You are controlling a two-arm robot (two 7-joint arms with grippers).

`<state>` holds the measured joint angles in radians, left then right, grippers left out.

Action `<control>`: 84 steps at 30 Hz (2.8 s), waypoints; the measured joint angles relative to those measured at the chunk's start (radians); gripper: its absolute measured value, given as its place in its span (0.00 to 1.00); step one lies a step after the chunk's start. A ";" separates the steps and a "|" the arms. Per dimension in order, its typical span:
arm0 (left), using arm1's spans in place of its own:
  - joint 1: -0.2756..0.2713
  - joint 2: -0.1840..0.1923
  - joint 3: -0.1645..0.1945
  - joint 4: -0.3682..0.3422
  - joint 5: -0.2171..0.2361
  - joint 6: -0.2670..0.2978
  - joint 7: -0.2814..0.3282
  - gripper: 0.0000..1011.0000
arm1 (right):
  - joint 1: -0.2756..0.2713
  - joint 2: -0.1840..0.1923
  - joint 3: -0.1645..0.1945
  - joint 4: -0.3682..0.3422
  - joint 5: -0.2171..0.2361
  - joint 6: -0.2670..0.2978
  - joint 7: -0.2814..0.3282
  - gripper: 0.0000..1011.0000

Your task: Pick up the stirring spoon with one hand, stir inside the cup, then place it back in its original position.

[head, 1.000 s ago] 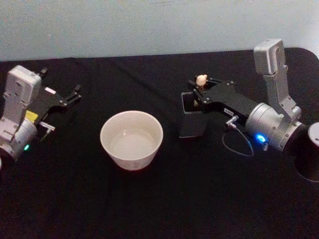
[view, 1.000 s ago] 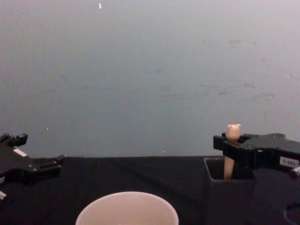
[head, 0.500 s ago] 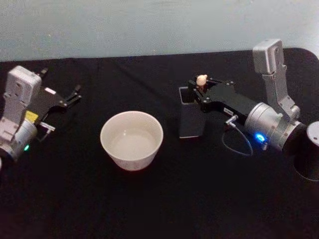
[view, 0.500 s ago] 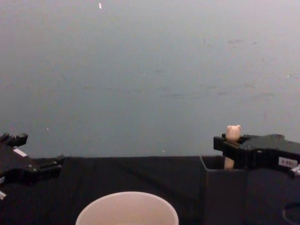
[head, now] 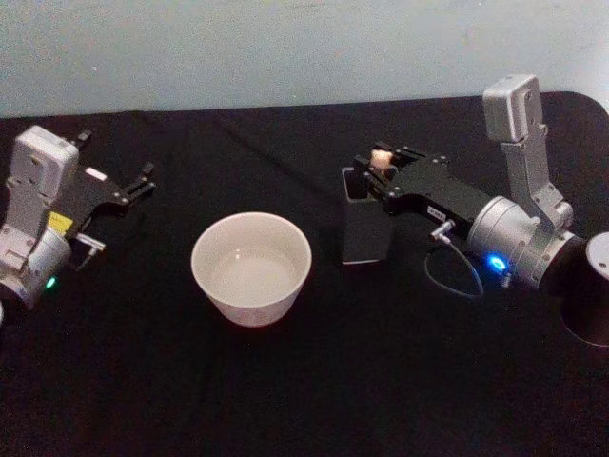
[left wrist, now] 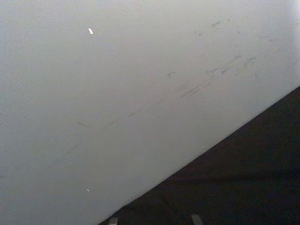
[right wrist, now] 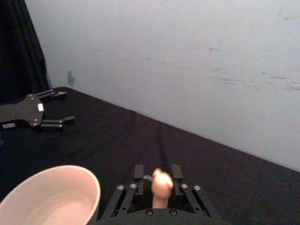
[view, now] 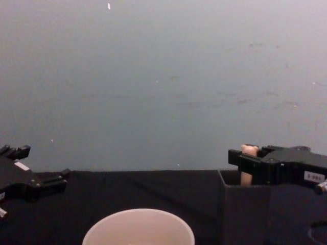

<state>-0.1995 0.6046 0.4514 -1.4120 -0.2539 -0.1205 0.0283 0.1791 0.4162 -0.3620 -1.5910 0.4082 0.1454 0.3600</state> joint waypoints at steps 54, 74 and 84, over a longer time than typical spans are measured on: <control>0.000 0.000 0.000 0.000 0.000 0.000 0.000 0.99 | -0.032 -0.066 0.093 0.035 -0.202 -0.100 -0.272 0.99; 0.000 0.000 0.000 0.000 0.000 0.000 0.000 0.99 | -0.032 -0.106 0.089 0.124 -0.239 -0.106 -0.280 0.99; 0.000 0.000 0.000 0.000 0.000 0.000 0.000 0.99 | -0.032 -0.105 0.089 0.122 -0.240 -0.107 -0.282 0.99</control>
<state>-0.1995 0.6047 0.4514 -1.4119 -0.2539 -0.1205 0.0283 0.1468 0.3110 -0.2727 -1.4691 0.1684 0.0384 0.0785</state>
